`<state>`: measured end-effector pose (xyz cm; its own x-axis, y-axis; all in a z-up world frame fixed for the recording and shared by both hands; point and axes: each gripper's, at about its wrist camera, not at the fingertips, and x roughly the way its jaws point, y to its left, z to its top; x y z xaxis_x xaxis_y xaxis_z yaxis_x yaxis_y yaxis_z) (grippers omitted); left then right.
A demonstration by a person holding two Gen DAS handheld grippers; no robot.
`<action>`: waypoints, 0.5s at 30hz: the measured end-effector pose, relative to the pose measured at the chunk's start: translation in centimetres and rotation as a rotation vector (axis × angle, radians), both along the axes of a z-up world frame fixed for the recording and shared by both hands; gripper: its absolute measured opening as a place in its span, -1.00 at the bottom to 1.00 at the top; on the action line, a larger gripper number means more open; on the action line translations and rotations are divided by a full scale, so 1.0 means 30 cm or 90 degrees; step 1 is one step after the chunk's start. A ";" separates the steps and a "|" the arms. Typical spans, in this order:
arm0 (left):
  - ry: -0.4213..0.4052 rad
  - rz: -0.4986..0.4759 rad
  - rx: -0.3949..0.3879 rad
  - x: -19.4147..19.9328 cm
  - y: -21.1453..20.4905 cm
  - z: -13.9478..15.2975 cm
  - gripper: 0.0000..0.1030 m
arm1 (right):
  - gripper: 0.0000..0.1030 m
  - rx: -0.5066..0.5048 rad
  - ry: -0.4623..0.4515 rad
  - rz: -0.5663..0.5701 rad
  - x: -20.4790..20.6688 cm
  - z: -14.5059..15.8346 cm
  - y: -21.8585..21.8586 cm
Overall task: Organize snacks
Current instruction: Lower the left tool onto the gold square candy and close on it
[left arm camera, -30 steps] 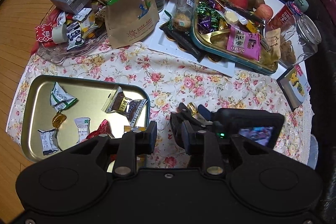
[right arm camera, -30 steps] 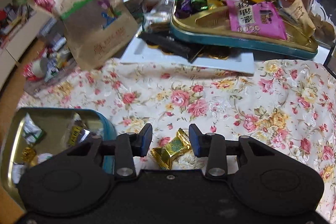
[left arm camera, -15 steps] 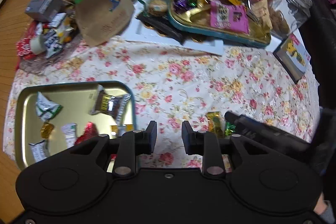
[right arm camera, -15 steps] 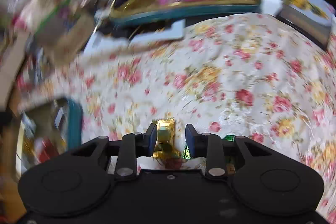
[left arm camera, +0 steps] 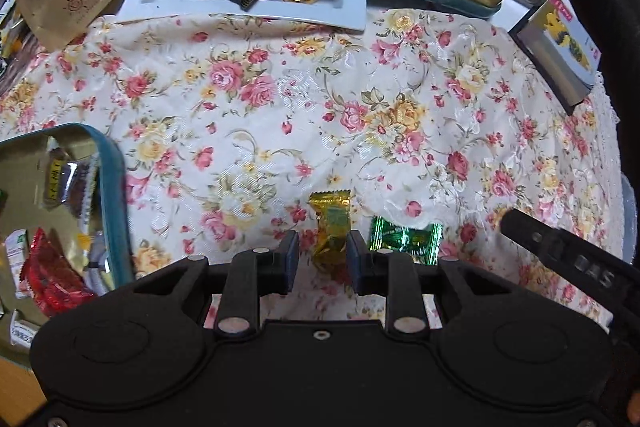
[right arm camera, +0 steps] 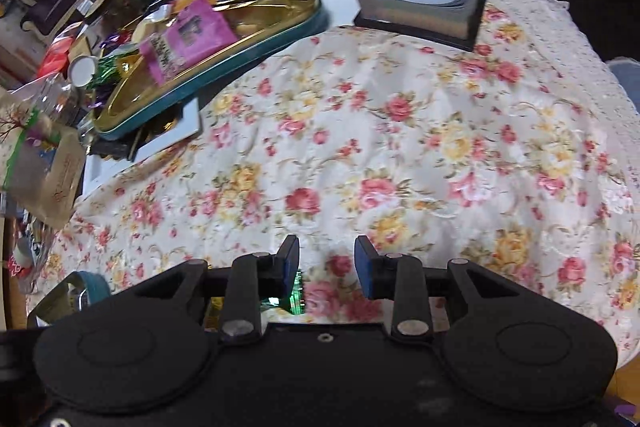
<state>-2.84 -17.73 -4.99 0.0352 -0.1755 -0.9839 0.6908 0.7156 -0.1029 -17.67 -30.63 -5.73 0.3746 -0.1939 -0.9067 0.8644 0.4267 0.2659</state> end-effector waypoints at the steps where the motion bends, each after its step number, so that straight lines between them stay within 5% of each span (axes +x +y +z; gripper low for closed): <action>1: -0.002 0.002 0.001 -0.001 -0.005 -0.011 -0.31 | -0.35 -0.001 0.003 -0.001 -0.010 0.004 -0.004; 12: 0.003 0.014 0.025 0.004 -0.047 -0.124 -0.31 | -0.35 0.002 -0.024 0.034 -0.012 0.048 -0.021; 15: 0.000 0.014 0.019 0.000 -0.054 -0.125 -0.18 | -0.35 -0.001 -0.026 0.042 -0.004 0.047 -0.020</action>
